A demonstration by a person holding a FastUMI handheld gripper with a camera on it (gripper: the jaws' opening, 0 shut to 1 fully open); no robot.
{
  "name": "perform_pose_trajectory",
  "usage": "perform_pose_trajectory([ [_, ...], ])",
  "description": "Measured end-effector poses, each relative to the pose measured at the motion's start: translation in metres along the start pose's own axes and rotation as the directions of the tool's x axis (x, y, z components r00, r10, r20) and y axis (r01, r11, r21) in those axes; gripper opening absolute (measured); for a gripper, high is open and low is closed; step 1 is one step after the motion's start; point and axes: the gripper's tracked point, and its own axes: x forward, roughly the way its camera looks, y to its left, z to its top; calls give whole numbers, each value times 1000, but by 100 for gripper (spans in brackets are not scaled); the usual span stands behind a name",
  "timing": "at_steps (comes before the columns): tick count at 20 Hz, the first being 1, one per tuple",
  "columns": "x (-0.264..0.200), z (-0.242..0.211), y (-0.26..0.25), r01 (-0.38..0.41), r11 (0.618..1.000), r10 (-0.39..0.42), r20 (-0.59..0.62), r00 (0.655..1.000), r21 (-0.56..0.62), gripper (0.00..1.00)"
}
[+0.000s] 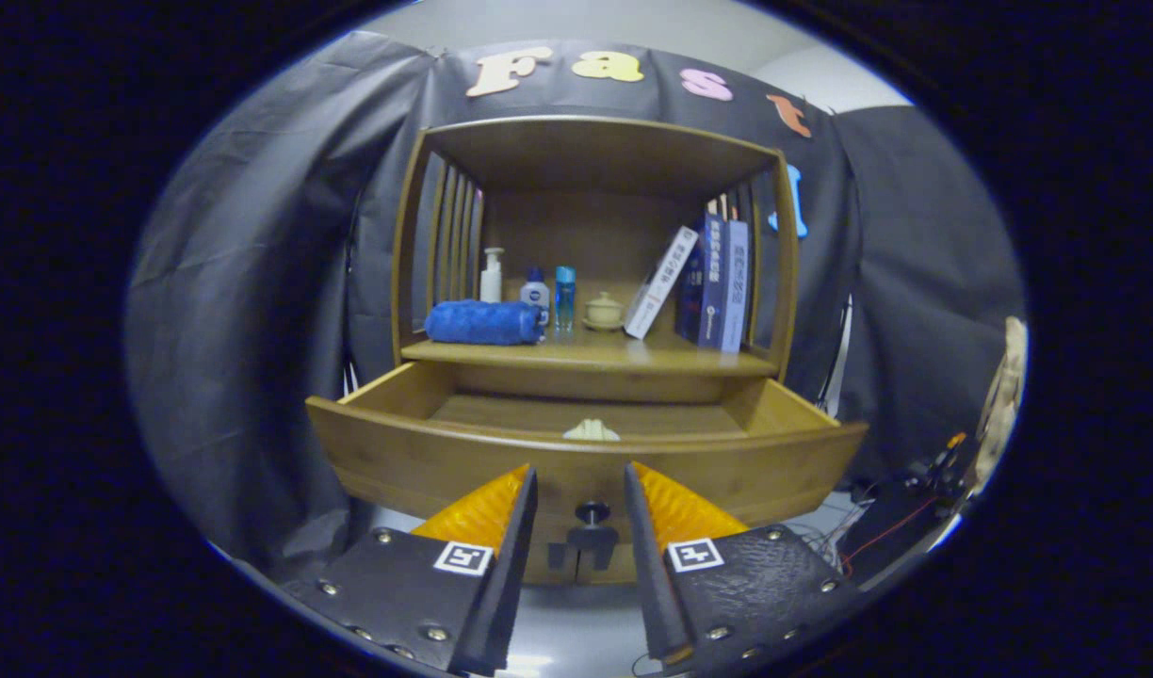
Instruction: Pull open the drawer, take out the items inside it, and place them on the countertop above the cabinet.
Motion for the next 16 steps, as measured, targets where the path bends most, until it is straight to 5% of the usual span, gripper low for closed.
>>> perform_pose_trajectory([
  [5, -1, 42, 22, -33, 999, 34, 11, 999, -36, 98],
  [16, 72, 144, 16, -16, 1000, 17, -45, 999, 19, 98],
])
